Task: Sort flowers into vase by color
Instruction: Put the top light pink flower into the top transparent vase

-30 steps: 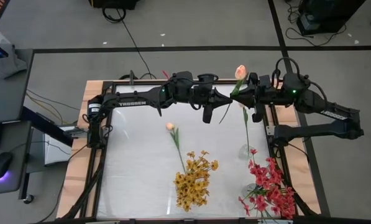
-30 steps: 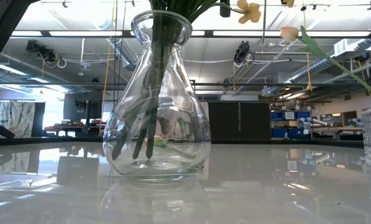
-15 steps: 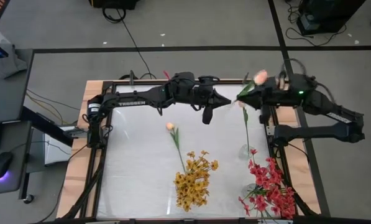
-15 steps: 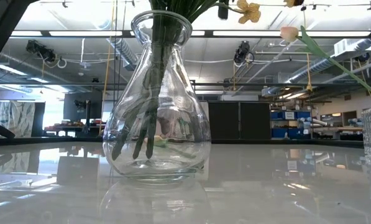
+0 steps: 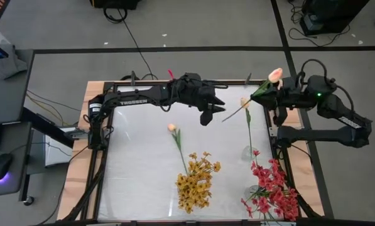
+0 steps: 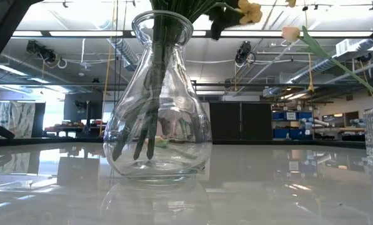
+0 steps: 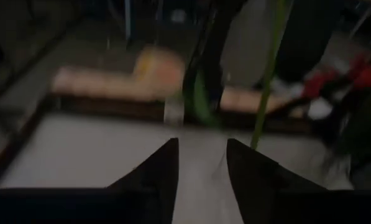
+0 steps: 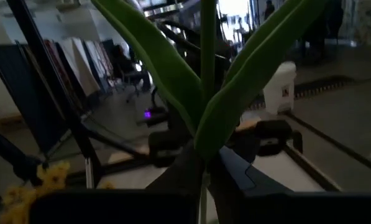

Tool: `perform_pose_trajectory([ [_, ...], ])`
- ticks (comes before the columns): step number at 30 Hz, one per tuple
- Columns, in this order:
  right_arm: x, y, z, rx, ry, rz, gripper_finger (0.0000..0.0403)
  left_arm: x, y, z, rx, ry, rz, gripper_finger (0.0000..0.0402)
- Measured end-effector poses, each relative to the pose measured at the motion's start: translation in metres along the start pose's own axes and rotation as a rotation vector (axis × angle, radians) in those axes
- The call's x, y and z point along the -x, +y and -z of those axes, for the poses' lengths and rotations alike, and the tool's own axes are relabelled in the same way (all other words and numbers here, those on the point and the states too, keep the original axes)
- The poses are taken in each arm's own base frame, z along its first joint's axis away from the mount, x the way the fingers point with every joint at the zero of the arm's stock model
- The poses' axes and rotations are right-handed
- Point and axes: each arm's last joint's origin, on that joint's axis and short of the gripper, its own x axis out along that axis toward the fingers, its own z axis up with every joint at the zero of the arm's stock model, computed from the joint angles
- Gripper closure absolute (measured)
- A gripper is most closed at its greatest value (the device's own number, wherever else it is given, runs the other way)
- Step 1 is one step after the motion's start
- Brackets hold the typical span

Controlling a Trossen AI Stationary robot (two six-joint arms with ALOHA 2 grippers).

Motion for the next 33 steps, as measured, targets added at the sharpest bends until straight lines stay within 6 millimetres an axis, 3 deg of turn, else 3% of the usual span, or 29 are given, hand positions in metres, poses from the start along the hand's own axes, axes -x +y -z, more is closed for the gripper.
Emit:
perform_pose_trajectory([
  [4, 0.010, 0.001, 0.004, -0.023, 0.026, 0.010, 0.0368, 0.009, 0.007, 0.019, 0.042, 0.223, -0.016, 0.0244],
  [13, 0.022, 0.003, 0.004, -0.070, -0.005, 0.048, 0.0368, 0.045, 0.004, 0.049, 0.006, 0.662, 0.021, 0.0241],
  [17, 0.021, 0.002, 0.004, -0.092, -0.005, 0.065, 0.0368, 0.057, 0.006, 0.042, -0.001, 0.648, 0.035, 0.0241],
  [24, 0.022, 0.002, 0.003, -0.117, -0.018, 0.066, 0.0368, 0.091, 0.009, 0.004, -0.031, 0.417, 0.023, 0.0241],
  [30, 0.023, 0.002, 0.003, -0.138, -0.023, 0.064, 0.0368, 0.116, 0.022, 0.013, -0.003, 0.324, -0.016, 0.0241],
  [33, 0.022, 0.002, 0.003, -0.150, -0.021, 0.062, 0.0368, 0.133, 0.020, 0.024, 0.008, 0.252, -0.030, 0.0241],
])
